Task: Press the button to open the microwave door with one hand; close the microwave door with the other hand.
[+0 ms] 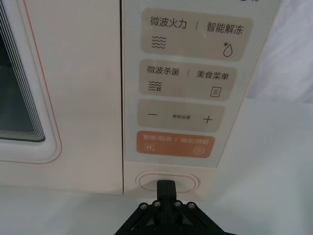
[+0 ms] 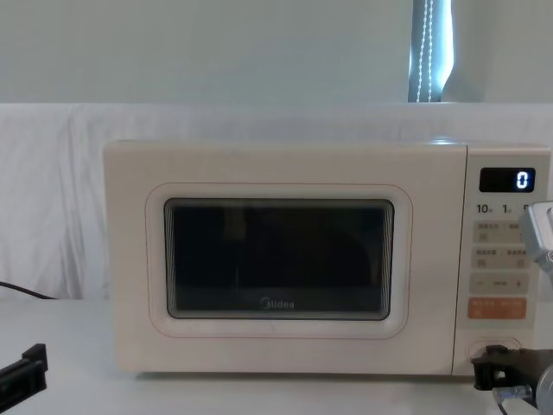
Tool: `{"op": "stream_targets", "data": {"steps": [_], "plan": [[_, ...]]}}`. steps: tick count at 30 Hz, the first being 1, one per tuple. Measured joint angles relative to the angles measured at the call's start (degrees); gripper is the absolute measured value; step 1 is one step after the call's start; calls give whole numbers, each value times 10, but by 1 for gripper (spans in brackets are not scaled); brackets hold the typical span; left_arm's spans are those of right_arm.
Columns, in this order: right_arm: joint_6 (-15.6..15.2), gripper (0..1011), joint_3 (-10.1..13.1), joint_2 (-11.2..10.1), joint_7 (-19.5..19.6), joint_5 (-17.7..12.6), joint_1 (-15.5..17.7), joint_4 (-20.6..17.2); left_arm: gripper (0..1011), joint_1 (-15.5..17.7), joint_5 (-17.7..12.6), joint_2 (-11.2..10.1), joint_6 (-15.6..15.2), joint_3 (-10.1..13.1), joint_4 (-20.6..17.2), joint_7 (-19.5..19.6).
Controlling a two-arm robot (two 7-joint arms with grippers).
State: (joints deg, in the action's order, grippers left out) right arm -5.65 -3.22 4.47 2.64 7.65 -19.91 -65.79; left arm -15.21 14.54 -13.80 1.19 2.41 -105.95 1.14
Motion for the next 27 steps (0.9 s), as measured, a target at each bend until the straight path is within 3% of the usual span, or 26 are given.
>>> {"op": "stream_targets", "data": {"steps": [27], "plan": [[2, 0, 9, 1, 5, 10, -21, 26, 1001, 0, 0, 0, 0, 0, 0, 0]]}}
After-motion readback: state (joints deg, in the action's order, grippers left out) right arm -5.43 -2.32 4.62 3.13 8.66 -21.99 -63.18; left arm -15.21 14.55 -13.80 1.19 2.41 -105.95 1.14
